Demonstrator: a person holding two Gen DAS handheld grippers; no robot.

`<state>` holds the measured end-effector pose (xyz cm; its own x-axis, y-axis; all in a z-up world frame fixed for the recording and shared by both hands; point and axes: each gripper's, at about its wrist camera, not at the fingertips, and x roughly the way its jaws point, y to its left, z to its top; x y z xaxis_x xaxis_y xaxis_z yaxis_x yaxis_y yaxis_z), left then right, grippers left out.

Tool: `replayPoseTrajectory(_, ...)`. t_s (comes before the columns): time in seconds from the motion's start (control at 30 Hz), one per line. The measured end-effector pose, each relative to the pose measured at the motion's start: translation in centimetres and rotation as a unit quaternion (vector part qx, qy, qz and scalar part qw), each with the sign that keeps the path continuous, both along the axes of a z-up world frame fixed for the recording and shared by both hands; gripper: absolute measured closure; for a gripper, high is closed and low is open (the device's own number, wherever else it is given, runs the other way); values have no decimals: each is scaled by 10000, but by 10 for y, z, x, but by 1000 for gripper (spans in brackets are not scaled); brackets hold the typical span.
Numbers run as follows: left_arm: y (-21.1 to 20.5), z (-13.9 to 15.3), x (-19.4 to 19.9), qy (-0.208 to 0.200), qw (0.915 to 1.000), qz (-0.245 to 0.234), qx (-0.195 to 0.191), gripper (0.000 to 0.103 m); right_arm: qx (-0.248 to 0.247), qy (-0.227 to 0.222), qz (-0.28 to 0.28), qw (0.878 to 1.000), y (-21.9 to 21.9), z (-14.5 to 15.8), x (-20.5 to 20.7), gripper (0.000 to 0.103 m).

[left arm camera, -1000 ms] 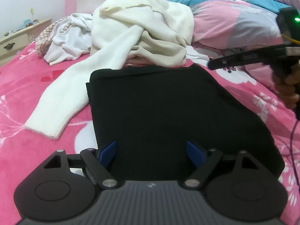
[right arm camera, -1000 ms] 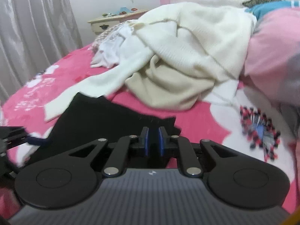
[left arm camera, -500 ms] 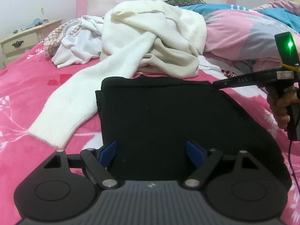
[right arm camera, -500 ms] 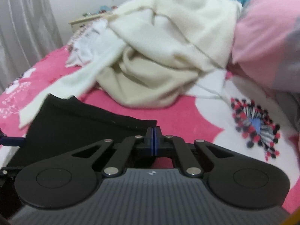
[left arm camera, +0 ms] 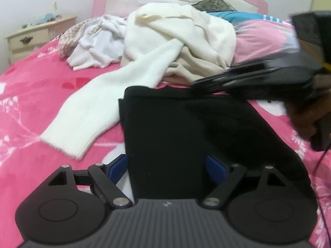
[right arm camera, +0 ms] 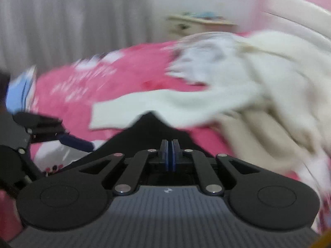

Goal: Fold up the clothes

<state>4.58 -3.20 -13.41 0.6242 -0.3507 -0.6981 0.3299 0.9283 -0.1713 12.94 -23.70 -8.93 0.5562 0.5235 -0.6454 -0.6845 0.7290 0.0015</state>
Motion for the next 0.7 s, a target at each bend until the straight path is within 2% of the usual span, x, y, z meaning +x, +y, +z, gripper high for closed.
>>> replayPoseTrajectory(0.07, 1, -2, -2, 77, 10000, -22, -1, 19, -297, 95, 391, 9987, 34, -12, 15, 100)
replayPoseTrajectory(0.17, 0, -6, -6, 118, 9999, -88, 39, 19, -551, 345, 351, 9973, 65, -38, 51, 103)
replayPoseTrajectory(0.27, 0, -7, -10, 115, 9999, -94, 14, 19, 133, 564, 104, 9983, 60, -32, 73, 103)
replayPoseTrajectory(0.33, 1, -7, -11, 138, 9999, -71, -38, 19, 298, 415, -470, 9976, 52, -22, 79, 98)
replayPoseTrajectory(0.4, 3, -5, -11, 145, 9998, -36, -90, 19, 711, 536, -901, 9919, 30, -10, 80, 98)
replayPoseTrajectory(0.47, 7, -2, -11, 142, 9998, 12, -152, 18, 833, 653, -1219, 9869, 10, 4, 75, 92)
replayPoseTrajectory(0.5, 9, 1, -12, 126, 9997, 49, -182, 17, 837, 602, -1318, 9859, 0, 12, 67, 76)
replayPoseTrajectory(0.53, 12, 3, -13, 104, 9997, 83, -212, 15, 841, 551, -1417, 9848, -10, 21, 59, 49)
replayPoseTrajectory(0.57, 15, 6, -14, 69, 9996, 114, -243, 12, 831, 397, -1532, 9839, -20, 30, 48, 35)
replayPoseTrajectory(0.6, 18, 10, -16, 21, 9995, 144, -273, 11, 820, 240, -1647, 9826, -30, 40, 37, 12)
replayPoseTrajectory(0.63, 21, 14, -19, -21, 9994, 174, -294, 8, 786, 37, -1746, 9815, -38, 50, 23, 1)
replayPoseTrajectory(0.7, 28, 20, -24, -95, 9991, 245, -336, 4, 693, -278, -1919, 9786, -55, 68, -2, 1)
